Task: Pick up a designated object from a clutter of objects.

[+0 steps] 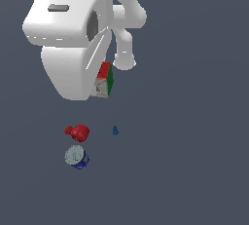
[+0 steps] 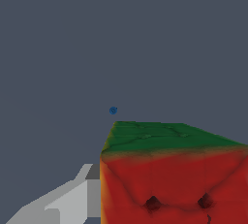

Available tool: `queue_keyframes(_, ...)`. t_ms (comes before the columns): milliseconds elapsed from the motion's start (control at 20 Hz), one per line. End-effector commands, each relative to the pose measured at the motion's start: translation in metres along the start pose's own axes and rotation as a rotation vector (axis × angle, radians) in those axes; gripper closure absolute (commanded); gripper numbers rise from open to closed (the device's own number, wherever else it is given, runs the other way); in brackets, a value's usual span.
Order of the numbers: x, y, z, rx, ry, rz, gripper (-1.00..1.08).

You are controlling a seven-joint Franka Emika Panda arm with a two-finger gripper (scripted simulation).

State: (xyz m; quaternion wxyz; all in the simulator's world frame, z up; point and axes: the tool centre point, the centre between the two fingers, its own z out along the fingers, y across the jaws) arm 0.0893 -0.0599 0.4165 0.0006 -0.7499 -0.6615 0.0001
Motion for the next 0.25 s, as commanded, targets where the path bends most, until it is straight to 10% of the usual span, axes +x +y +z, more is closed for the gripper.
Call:
queue_keyframes(0, -0.0012, 0.0009, -0.0066, -0.001, -0.001, 0.0, 1.08)
queue_keyframes(200, -0.0018, 0.0015, -0.0094, -0.001, -0.001, 0.0, 1.08)
